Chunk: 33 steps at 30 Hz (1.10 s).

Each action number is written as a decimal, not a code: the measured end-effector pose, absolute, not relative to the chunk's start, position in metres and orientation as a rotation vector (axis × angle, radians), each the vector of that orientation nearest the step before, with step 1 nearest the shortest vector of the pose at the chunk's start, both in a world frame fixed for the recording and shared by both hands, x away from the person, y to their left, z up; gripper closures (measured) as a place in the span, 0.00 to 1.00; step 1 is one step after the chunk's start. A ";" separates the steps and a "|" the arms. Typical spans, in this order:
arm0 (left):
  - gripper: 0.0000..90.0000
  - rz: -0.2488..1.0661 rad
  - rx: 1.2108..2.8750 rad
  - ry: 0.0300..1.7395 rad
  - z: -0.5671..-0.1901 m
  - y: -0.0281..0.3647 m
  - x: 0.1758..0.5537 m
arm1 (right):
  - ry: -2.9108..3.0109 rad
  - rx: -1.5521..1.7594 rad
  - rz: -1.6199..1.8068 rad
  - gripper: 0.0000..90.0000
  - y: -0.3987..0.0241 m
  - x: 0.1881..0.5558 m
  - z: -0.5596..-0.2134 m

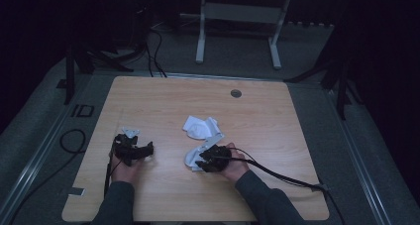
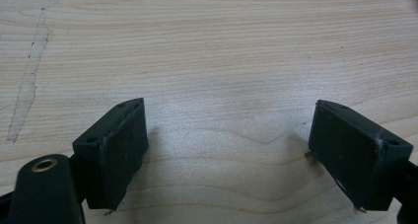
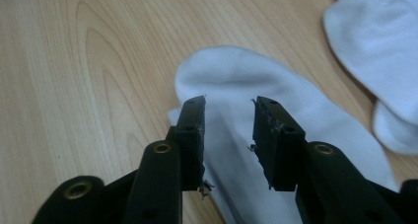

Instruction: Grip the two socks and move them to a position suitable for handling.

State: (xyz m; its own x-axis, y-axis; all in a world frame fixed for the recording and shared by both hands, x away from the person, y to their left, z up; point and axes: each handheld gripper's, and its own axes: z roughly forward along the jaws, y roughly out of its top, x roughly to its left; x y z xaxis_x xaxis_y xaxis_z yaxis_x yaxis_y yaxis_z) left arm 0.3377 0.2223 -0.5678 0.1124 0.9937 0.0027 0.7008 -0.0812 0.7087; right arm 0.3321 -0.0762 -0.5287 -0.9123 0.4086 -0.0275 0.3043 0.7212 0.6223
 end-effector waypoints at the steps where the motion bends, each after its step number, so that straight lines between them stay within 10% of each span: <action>1: 0.17 0.686 1.843 1.644 -0.568 0.222 0.338 | 2.766 0.575 0.976 0.70 -0.075 0.332 -0.529; 14: 0.17 0.686 1.842 1.644 -0.568 0.222 0.338 | 2.810 0.607 0.982 0.65 -0.069 0.340 -0.545; 21: 0.17 0.686 1.842 1.644 -0.568 0.222 0.338 | 2.812 0.634 0.992 0.95 -0.070 0.344 -0.543; 33: 0.17 0.686 1.842 1.644 -0.568 0.222 0.338 | 2.760 0.626 1.049 0.97 -0.080 0.338 -0.518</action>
State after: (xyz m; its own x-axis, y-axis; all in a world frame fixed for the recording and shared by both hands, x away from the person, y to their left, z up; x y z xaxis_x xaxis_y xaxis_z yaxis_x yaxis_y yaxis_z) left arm 0.3377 0.2221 -0.5679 0.1121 0.9937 0.0024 0.7003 -0.0807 0.7093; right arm 0.3383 -0.0798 -0.5183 -0.9066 0.4209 0.0311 0.3352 0.6735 0.6588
